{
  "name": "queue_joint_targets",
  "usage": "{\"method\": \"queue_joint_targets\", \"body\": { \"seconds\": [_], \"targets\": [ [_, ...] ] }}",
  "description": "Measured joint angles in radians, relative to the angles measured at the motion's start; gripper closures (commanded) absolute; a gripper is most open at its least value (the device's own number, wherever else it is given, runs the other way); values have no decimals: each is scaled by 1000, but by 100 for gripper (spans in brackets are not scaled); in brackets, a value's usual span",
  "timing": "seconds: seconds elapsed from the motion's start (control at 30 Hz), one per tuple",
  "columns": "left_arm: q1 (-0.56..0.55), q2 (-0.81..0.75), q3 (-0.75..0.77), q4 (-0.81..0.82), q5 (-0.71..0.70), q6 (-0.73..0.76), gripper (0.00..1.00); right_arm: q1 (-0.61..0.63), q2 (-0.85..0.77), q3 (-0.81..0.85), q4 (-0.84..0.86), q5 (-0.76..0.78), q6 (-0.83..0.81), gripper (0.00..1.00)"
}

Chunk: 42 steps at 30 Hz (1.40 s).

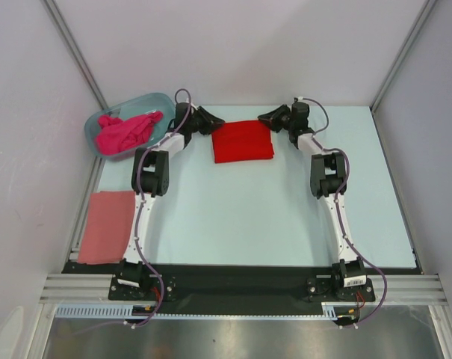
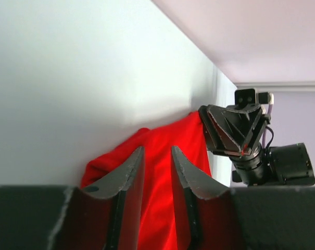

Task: Fold and stack the t-shirts
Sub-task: Fold the tshirt

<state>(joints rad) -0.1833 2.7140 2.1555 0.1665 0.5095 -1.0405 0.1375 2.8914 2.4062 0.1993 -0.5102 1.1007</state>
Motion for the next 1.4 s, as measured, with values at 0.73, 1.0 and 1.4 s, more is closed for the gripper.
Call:
{"method": "queue_joint_targets", "body": {
  "seconds": [0.73,1.0,1.4],
  "targets": [
    [-100,-409,-257,-183,32,210,76,-38,-391,-176,-358,-76,-275,73],
    [-111,-409,-491,-123,80,205,81,36,-467,-413,-256,-240,-303,100],
    [-73,-384,-595,-101,99,234,85,18,-402,-684,-58,-367,-246,100]
  ]
}}
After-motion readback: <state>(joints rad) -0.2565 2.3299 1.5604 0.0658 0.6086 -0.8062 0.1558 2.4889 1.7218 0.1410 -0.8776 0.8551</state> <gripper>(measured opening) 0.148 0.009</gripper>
